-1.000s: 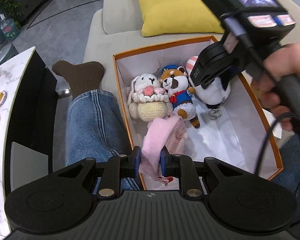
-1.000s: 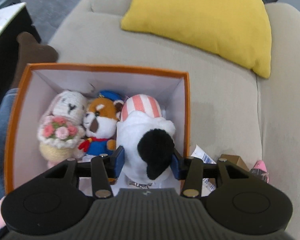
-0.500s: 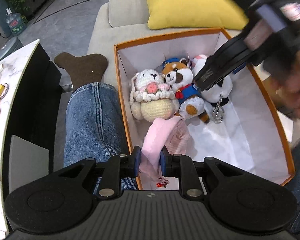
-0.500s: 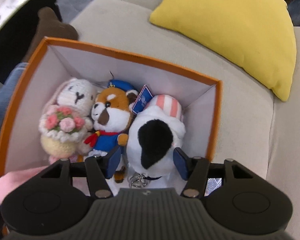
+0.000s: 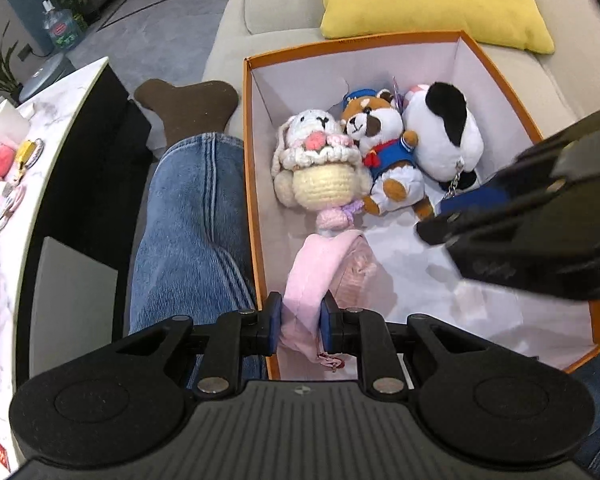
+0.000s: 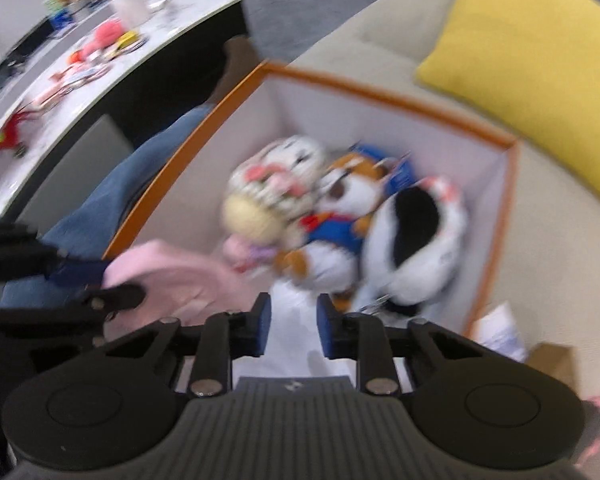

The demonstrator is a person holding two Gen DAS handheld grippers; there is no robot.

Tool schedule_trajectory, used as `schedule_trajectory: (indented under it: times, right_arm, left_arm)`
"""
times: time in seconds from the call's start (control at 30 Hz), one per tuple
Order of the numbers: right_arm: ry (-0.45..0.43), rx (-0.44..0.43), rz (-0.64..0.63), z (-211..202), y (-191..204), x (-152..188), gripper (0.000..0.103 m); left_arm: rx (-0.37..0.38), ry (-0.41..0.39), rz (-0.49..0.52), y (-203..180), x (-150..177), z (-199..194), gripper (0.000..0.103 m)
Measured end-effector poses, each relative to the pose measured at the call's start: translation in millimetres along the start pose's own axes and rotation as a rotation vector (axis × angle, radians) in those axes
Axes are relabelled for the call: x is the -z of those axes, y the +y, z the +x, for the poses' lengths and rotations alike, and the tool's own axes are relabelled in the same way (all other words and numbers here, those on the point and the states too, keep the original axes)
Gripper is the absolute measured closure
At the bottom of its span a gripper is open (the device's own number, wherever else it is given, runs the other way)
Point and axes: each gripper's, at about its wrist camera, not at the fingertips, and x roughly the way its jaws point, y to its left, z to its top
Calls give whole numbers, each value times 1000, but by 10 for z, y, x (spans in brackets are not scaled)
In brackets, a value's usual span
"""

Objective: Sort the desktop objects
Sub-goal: 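Carry the pink pouch and striped-hat plush into the box and release them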

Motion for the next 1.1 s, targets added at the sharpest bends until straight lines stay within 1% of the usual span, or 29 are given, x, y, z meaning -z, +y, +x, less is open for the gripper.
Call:
schedule_trajectory:
  times: [0.07, 0.13, 0.2, 0.23, 0.37, 0.47, 0.57, 0.63, 0.77, 0.8, 0.83, 0.9, 0.93, 0.97, 1.1]
  right_arm:
    - [14, -54, -1, 99, 11, 34, 87]
    - [38, -95, -2, 219, 39, 45, 89]
    - [65, -116, 0, 344, 79, 86, 92]
    - [72, -126, 1, 415, 92, 84, 92]
    - [71, -148, 41, 596, 12, 40, 95]
    - [69, -186, 99, 741, -70, -54, 97]
    - [62, -225, 154, 824, -118, -135, 98]
    - [52, -249, 176, 854, -122, -177, 99]
    - [30, -237, 186, 877, -64, -284, 100]
    - [31, -232, 194, 895, -62, -312, 101]
    - [33, -228, 196, 901, -63, -323, 101]
    - [34, -227, 195, 916, -71, -347, 101]
    - [33, -226, 196, 914, -76, -342, 101]
    - [33, -225, 199, 904, -84, -335, 100]
    - [36, -221, 194, 775, -162, -244, 98]
  left_arm:
    - [-10, 2, -18, -17, 27, -16, 81]
    - [-26, -14, -39, -27, 60, -21, 81]
    - [-37, -32, -50, -39, 64, -11, 81]
    - [-46, -39, -47, -47, 55, -1, 82]
    - [-43, -62, -56, -22, -1, 24, 81]
    - [-50, -71, -6, -62, -31, 45, 79]
    - [-40, -67, 72, -115, -19, 35, 70]
    - [-18, -74, 91, -113, 13, 11, 65]
    - [14, -100, 98, -52, 91, -78, 64]
    - [11, -106, 104, -47, 109, -104, 64]
    - [-8, -120, 113, -54, 134, -133, 64]
    - [-50, -151, 134, -65, 174, -158, 70]
    - [-54, -158, 135, -55, 183, -151, 79]
    - [-47, -156, 131, -39, 170, -129, 82]
    - [-40, -168, 123, 19, 139, -89, 85]
